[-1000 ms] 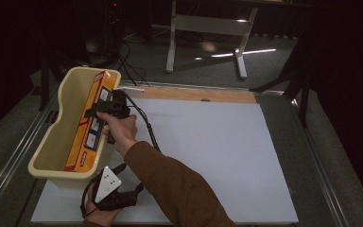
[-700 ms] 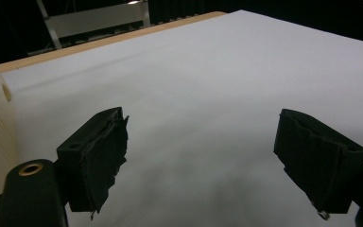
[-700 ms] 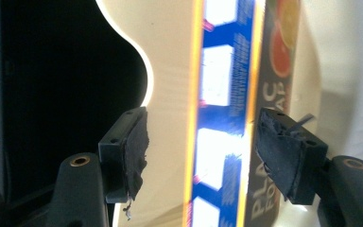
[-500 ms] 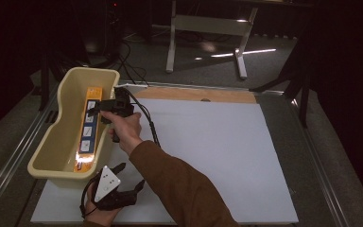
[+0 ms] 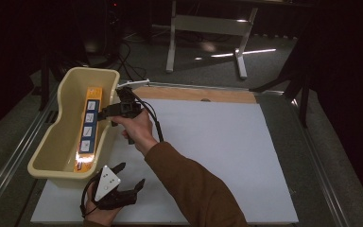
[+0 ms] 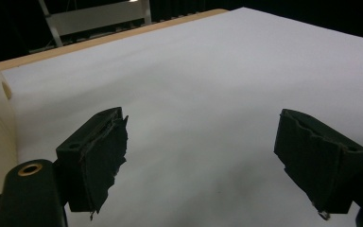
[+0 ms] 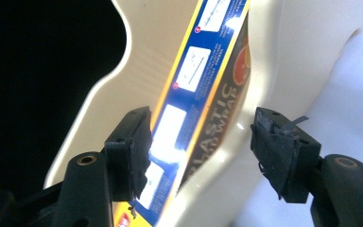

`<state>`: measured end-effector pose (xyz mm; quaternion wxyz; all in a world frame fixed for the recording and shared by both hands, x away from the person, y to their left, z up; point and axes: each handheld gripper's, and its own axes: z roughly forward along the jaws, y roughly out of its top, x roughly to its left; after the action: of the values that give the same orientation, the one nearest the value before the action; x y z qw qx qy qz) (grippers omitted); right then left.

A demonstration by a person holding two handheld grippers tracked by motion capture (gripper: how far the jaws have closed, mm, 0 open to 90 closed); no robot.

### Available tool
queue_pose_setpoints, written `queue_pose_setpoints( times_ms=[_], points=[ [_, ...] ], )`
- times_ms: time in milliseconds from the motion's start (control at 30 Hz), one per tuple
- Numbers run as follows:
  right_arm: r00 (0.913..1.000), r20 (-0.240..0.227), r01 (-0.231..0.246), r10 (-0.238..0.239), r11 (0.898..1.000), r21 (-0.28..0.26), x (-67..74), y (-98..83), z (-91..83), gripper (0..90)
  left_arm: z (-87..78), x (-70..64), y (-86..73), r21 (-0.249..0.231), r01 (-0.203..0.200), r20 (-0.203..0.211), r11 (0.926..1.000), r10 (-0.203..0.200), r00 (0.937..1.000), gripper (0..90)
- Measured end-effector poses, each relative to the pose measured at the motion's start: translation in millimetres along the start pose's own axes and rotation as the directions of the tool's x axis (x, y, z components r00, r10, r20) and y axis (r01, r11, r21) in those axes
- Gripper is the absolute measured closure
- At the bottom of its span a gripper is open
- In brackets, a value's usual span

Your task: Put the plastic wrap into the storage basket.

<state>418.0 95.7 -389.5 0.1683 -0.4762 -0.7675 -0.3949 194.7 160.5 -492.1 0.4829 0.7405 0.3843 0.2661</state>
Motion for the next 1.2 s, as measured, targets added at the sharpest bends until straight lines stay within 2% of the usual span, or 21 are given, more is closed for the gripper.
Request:
queue_pose_setpoints(
  times_ms=[167, 300, 400, 433, 467, 500, 533, 567, 633, 667, 700, 733, 767, 800, 833, 867, 900, 1033, 1133, 1167, 1200],
  points=[
    [0.994, 0.017, 0.108, -0.108, 0.994, -0.014, -1.3, -5.6, -8.5, 34.2, 0.3, 0.1, -0.2, -0.002, 0.001, -0.002, 1.0, -0.001, 1.0, 17.5],
    [0.9783, 0.061, 0.199, -0.198, 0.98, -0.014, -3.3, -10.4, -17.4, 33.5, -0.4, 1.7, -0.4, -0.005, 0.014, -0.001, 0.9999, -0.014, 0.9999, 17.6],
    [0.9534, 0.111, 0.282, -0.28, 0.959, 0.003, -4.8, -17.3, -24.5, 32.5, -0.8, 3.8, -0.9, -0.009, 0.031, 0.001, 0.9995, -0.031, 0.9995, 17.6],
    [0.9408, 0.125, 0.318, -0.315, 0.948, -0.003, -6.6, -20.1, -28.0, 31.7, -0.8, 4.2, -0.9, -0.008, 0.032, 0.0, 0.9995, -0.032, 0.9995, 17.5],
    [0.9408, 0.125, 0.318, -0.315, 0.948, -0.003, -6.6, -20.1, -28.0, 31.7, -0.8, 4.2, -0.9, -0.008, 0.032, 0.0, 0.9995, -0.032, 0.9995, 17.5],
    [0.9228, 0.143, 0.363, -0.358, 0.932, -0.008, -9.8, -24.4, -34.4, 30.4, -0.6, 4.7, -1.1, -0.007, 0.035, -0.002, 0.9993, -0.035, 0.9994, 17.6],
    [0.9228, 0.143, 0.363, -0.358, 0.932, -0.008, -9.8, -24.4, -34.4, 30.4, -0.6, 4.7, -1.1, -0.007, 0.035, -0.002, 0.9993, -0.035, 0.9994, 17.6],
    [0.9107, 0.159, 0.388, -0.381, 0.922, -0.011, -14.5, -28.3, -41.1, 29.6, -0.4, 4.6, -1.2, -0.004, 0.035, -0.001, 0.9994, -0.035, 0.9994, 17.5],
    [0.8975, 0.178, 0.411, -0.403, 0.912, -0.006, -19.4, -31.8, -47.1, 29.5, 0.2, 4.4, -1.2, -0.002, 0.035, -0.001, 0.9994, -0.035, 0.9994, 17.6],
    [0.8975, 0.178, 0.411, -0.403, 0.912, -0.006, -19.4, -31.8, -47.1, 29.5, 0.2, 4.4, -1.2, -0.002, 0.035, -0.001, 0.9994, -0.035, 0.9994, 17.5],
    [0.8859, 0.203, 0.428, -0.417, 0.904, -0.01, -26.1, -37.3, -55.5, 29.5, 0.8, 4.4, -1.4, 0.005, 0.031, -0.002, 0.9995, -0.031, 0.9995, 17.6],
    [0.8859, 0.203, 0.428, -0.417, 0.904, -0.01, -26.1, -37.3, -55.5, 29.5, 0.8, 4.4, -1.4, 0.005, 0.031, -0.002, 0.9995, -0.031, 0.9995, 17.6],
    [0.8717, 0.234, 0.448, -0.43, 0.894, -0.025, -32.9, -43.5, -63.6, 28.9, 1.5, 3.9, -1.6, 0.006, 0.033, -0.002, 0.9994, -0.033, 0.9995, 17.6],
    [0.8665, 0.243, 0.456, -0.436, 0.889, -0.032, -36.0, -46.0, -66.5, 28.7, 1.8, 3.8, -1.5, 0.008, 0.031, -0.003, 0.9995, -0.031, 0.9995, 17.6],
    [0.8622, 0.254, 0.462, -0.438, 0.886, -0.041, -41.2, -50.4, -71.1, 28.7, 2.0, 3.8, -1.4, 0.008, 0.03, -0.002, 0.9995, -0.03, 0.9995, 17.6],
    [0.8622, 0.254, 0.462, -0.438, 0.886, -0.041, -41.2, -50.4, -71.1, 28.7, 2.0, 3.8, -1.4, 0.008, 0.03, -0.002, 0.9995, -0.03, 0.9995, 17.6],
    [0.8485, 0.271, 0.483, -0.455, 0.875, -0.044, -49.5, -58.1, -77.7, 28.3, 2.4, 3.6, -1.4, 0.009, 0.029, -0.002, 0.9995, -0.029, 0.9996, 17.6],
    [0.8252, 0.299, 0.512, -0.479, 0.858, -0.039, -66.9, -76.1, -90.7, 27.9, 3.7, 3.7, -1.5, 0.016, 0.029, -0.006, 0.9994, -0.029, 0.9996, 17.6],
    [0.7999, 0.331, 0.539, -0.5, 0.842, -0.028, -78.9, -87.9, -99.0, 27.9, 5.4, 3.6, -1.6, 0.024, 0.031, -0.008, 0.9993, -0.03, 0.9995, 17.7],
    [0.7976, 0.335, 0.539, -0.501, 0.842, -0.024, -83.3, -91.8, -102.4, 28.1, 5.6, 3.4, -1.6, 0.029, 0.03, -0.008, 0.9991, -0.03, 0.9995, 17.7],
    [0.8016, 0.336, 0.532, -0.495, 0.847, -0.023, -87.4, -95.7, -106.2, 29.0, 5.7, 3.2, -1.6, 0.03, 0.029, -0.008, 0.9991, -0.029, 0.9995, 17.8]
  ],
)
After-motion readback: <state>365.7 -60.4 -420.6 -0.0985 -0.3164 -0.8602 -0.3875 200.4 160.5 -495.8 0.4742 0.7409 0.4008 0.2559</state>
